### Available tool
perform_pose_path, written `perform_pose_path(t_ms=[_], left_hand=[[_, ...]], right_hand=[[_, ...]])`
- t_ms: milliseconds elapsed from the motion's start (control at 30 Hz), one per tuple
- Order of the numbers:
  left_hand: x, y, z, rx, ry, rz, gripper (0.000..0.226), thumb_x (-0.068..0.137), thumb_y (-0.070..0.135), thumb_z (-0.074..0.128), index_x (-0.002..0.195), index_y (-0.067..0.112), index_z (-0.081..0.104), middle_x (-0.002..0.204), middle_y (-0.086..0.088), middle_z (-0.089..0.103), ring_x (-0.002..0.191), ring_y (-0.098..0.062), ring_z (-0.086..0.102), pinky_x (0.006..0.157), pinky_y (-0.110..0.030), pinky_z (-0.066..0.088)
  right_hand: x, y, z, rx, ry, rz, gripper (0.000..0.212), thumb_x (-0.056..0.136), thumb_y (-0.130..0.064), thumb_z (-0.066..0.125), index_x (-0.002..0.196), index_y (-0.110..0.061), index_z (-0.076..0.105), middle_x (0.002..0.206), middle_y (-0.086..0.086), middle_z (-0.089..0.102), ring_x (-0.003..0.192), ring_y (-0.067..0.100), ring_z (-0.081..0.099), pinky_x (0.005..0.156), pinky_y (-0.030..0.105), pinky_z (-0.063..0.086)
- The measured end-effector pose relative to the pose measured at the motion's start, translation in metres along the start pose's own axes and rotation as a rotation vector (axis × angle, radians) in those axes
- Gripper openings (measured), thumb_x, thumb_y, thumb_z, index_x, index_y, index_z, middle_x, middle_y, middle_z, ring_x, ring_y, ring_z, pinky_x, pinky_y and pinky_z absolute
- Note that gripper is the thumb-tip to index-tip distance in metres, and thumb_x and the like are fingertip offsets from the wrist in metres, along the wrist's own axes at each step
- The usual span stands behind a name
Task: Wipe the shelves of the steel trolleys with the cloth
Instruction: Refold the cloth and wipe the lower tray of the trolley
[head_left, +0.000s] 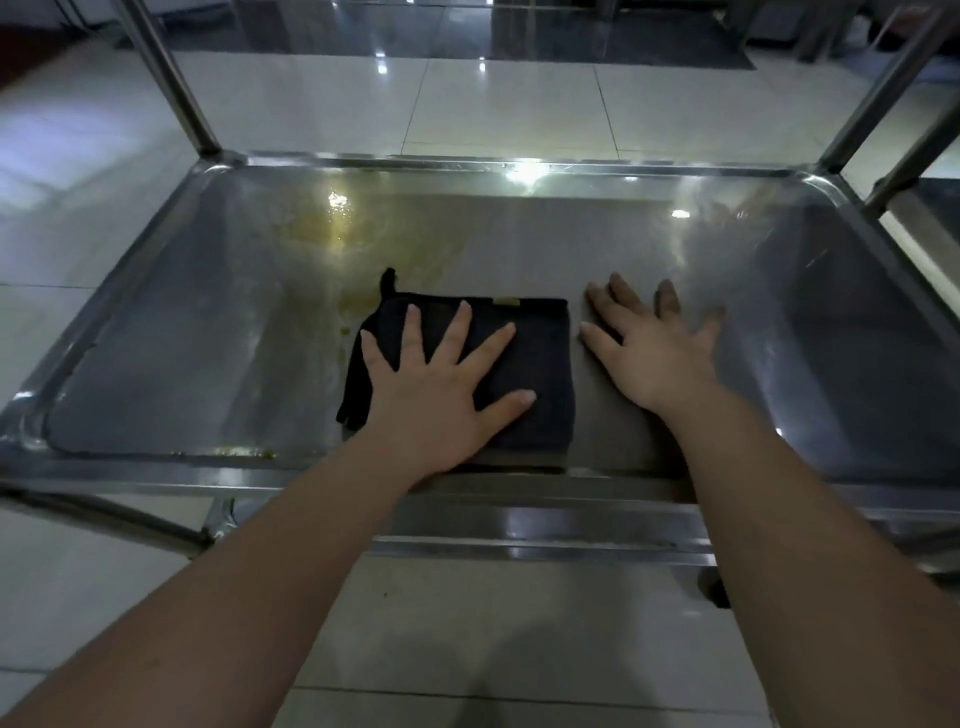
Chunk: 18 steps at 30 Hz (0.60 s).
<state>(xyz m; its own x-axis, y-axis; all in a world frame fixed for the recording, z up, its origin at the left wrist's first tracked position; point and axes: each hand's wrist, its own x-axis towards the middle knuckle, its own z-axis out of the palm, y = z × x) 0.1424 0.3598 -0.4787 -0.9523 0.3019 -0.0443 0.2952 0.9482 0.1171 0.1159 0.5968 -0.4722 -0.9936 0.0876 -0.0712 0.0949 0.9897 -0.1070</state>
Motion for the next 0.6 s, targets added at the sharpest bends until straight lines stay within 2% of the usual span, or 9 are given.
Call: perform_pose_path(t_ms=[167,367,500,600], left_hand=[[0.089,-0.022,-0.013,-0.009,-0.112,-0.053,0.082,0.068,0.094,0.004,0.142,0.063,-0.009,0.162,0.011,-0.015,0.146,-0.037,-0.021,0.106,-0.069,-0.017],[0.169,-0.027,-0.028,-0.033,-0.107,-0.049,0.075,0.08,0.087,0.019,0.147,0.059,0.001,0.164,0.008,-0.009,0.146,-0.038,-0.019,0.108,-0.07,-0.015],[0.166,-0.023,-0.029,0.008,-0.115,-0.035,0.073,0.081,0.086,0.013,0.146,0.059,-0.005,0.163,0.008,-0.011,0.146,-0.039,-0.018,0.107,-0.071,-0.014],[0.116,-0.028,-0.024,0.012,-0.163,0.01,0.071,0.077,0.089,0.006,0.141,0.064,-0.012,0.162,0.011,-0.015,0.146,-0.038,-0.02,0.107,-0.07,-0.015]], right_hand=[[0.001,0.001,0.006,-0.052,-0.015,0.0,0.068,0.087,-0.076,0.012,0.15,-0.053,0.002,0.162,-0.02,-0.004,0.149,0.032,-0.007,0.107,0.071,-0.009],[0.003,0.0,0.01,-0.077,-0.015,0.006,0.077,0.075,-0.086,0.003,0.146,-0.058,-0.004,0.162,-0.02,-0.005,0.149,0.032,-0.007,0.109,0.072,-0.006],[0.003,0.002,0.01,-0.057,-0.003,0.014,0.076,0.076,-0.086,0.005,0.146,-0.059,-0.003,0.162,-0.02,-0.003,0.149,0.031,-0.007,0.109,0.071,-0.006],[0.003,0.003,0.008,-0.046,-0.013,0.008,0.072,0.079,-0.084,0.008,0.146,-0.058,-0.002,0.162,-0.019,-0.002,0.149,0.031,-0.006,0.11,0.071,-0.006]])
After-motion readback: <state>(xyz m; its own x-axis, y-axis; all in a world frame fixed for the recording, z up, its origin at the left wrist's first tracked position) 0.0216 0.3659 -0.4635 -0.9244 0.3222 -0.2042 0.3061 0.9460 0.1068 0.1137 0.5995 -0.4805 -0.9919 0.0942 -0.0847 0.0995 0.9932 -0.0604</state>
